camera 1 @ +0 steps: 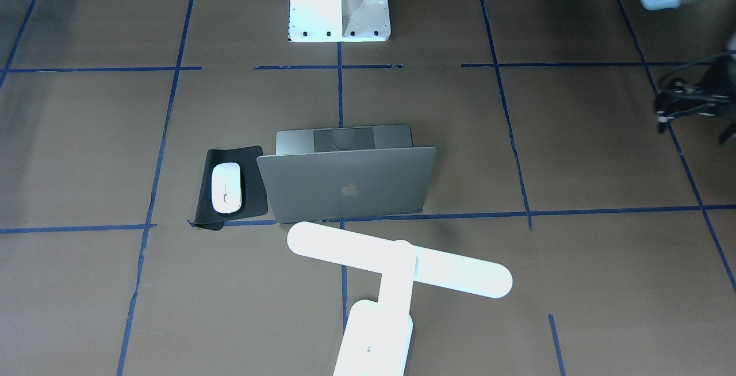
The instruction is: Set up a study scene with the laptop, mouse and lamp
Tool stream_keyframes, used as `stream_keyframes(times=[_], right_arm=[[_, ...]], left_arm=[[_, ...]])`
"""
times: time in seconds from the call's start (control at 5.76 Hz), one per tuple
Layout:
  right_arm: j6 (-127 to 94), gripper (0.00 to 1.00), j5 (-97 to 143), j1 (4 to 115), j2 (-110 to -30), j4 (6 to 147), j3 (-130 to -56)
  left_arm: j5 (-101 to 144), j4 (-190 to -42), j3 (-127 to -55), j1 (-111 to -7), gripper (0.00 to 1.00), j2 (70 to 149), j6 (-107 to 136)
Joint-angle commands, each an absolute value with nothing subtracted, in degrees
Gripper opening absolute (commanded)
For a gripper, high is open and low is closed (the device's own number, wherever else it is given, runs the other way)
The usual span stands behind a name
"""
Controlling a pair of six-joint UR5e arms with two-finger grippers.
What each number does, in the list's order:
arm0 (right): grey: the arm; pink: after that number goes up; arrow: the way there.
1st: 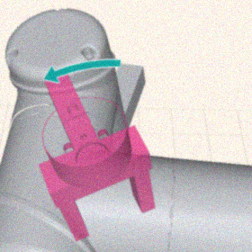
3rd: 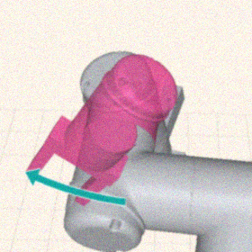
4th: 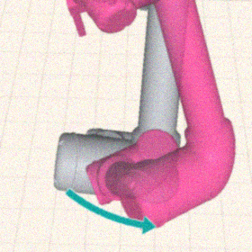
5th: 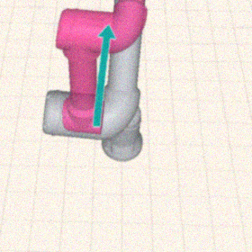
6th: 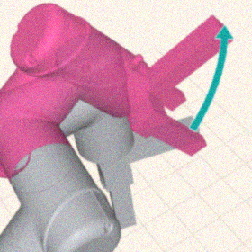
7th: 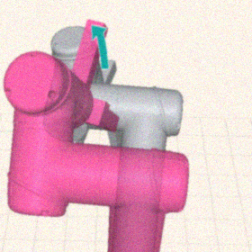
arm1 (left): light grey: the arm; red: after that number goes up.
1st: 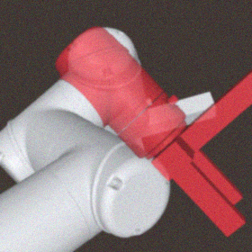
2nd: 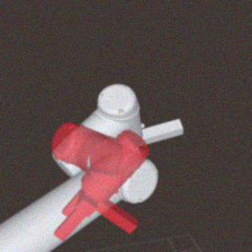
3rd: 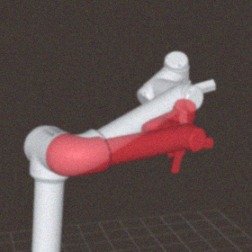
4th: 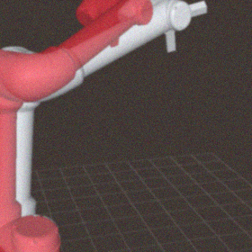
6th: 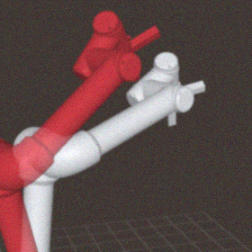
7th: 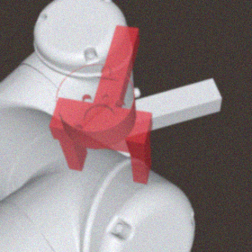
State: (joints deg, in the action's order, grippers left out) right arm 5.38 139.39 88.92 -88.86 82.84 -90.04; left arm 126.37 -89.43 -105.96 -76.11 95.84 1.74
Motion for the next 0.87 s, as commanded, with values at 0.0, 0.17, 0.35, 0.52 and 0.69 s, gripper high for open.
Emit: stream_keyframes(times=[0.0, 0.17, 0.35, 0.52, 0.69], right_arm=[[5.19, 1.00, 138.78, 88.77, -88.77, 83.06, -89.04], [5.10, 1.00, 139.13, 89.20, -89.29, 83.06, -89.29], [5.10, 1.00, 138.61, 88.43, -88.86, 83.06, -88.77], [5.10, 1.00, 139.21, 87.98, -88.86, 83.32, -88.60], [5.01, 1.00, 139.39, 87.89, -88.60, 85.50, -88.77]], left_arm=[[135.43, -81.10, -99.94, -87.23, 1.00, 95.27, -12.86], [135.44, -74.25, -100.71, -88.15, 1.00, 93.10, -12.92], [135.35, -73.57, -101.77, -90.24, 1.00, 89.77, -12.48], [135.18, -73.65, -100.82, -90.35, 1.00, 88.78, -11.35], [135.09, -74.00, -101.16, -90.79, 1.00, 88.25, -8.21]])
